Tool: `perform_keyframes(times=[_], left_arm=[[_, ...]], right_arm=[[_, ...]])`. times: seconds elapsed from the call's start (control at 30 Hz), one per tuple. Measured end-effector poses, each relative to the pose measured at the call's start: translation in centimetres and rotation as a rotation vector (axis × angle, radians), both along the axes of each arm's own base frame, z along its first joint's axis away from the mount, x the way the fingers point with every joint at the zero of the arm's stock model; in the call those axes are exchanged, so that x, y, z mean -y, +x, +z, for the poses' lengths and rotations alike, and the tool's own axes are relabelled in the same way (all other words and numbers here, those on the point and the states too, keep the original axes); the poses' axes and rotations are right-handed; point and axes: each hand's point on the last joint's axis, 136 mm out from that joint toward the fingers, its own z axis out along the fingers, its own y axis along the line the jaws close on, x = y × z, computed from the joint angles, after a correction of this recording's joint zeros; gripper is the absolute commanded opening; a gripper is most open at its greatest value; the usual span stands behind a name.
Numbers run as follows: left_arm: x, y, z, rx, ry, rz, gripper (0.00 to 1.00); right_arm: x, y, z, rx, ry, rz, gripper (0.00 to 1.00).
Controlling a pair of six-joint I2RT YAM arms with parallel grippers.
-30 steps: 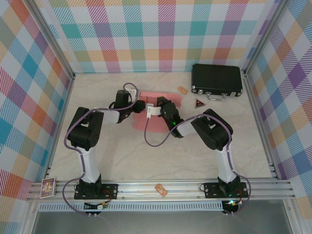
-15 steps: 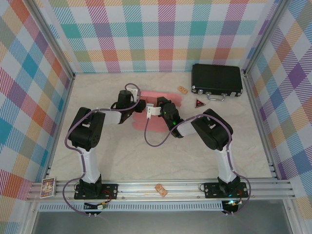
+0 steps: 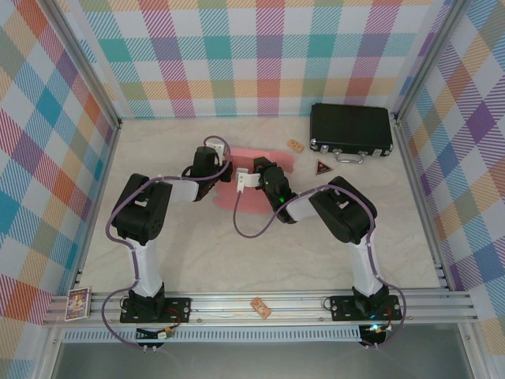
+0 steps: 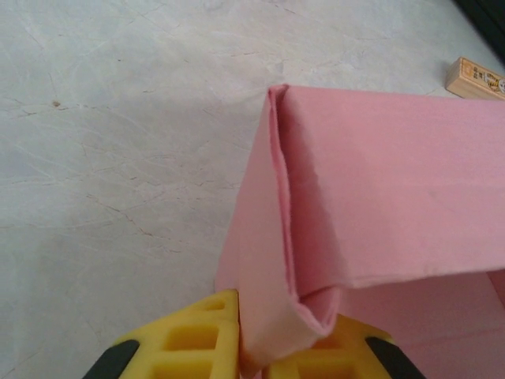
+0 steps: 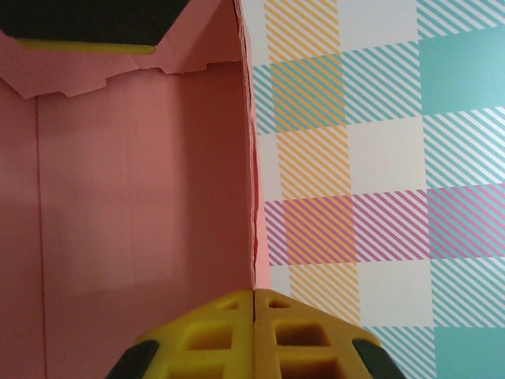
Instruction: Fold the paper box
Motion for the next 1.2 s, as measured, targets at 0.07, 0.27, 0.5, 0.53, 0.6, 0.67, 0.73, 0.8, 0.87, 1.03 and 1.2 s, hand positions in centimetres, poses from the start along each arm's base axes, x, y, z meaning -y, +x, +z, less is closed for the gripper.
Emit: perform_keyframes(times=[0.07,0.27,0.5,0.53,0.6,0.67,0.73,0.8,0.87,1.03,1.2], left_arm=[[0.0,0.0,0.0,0.004,0.009,0.002,0.04],[0.0,0.0,0.0,0.018,0.042,0.009,0.00],[0.4,-0.1,0.0,0.031,0.071,-0.009,0.00],[0.4,-0.1,0.0,0.031,0.072,-0.010,0.00],[0.5,-0.2,0.0,0.034,0.079,-0.012,0.00],[0.4,-0.1,0.0,0.038,0.091,-0.013,0.00],[0.4,-0.1,0.0,0.042,0.102,-0.009,0.00],[0.2,-0.1,0.0,0.045,0.112,-0.003,0.00],[-0.1,-0.2,0.0,0.048,0.127,0.005,0.00],[-0.8,-0.8,0.0,0.044,0.166,0.016,0.00],[-1.1,-0.9,0.0,0.046,0.184,0.014,0.00]], right_arm=[[-0.2,-0.1,0.1,0.003,0.002,0.002,0.00],[-0.3,-0.4,0.3,0.009,0.013,-0.006,0.15],[-0.5,-1.9,-0.5,-0.018,0.019,0.008,0.50],[-0.6,-2.0,-0.6,-0.021,0.020,0.009,0.53],[-0.4,-2.3,-0.6,-0.024,0.020,0.008,0.64],[-0.4,-2.7,-0.5,-0.026,0.023,0.008,0.69],[-0.1,-3.2,0.0,-0.027,0.032,0.007,0.72],[0.2,-3.9,0.9,-0.027,0.048,0.006,0.75],[0.4,-4.5,2.4,-0.027,0.082,0.006,0.77],[1.6,-6.1,7.0,-0.086,0.235,-0.013,0.77],[4.5,-6.7,11.4,-0.283,0.493,-0.049,0.77]])
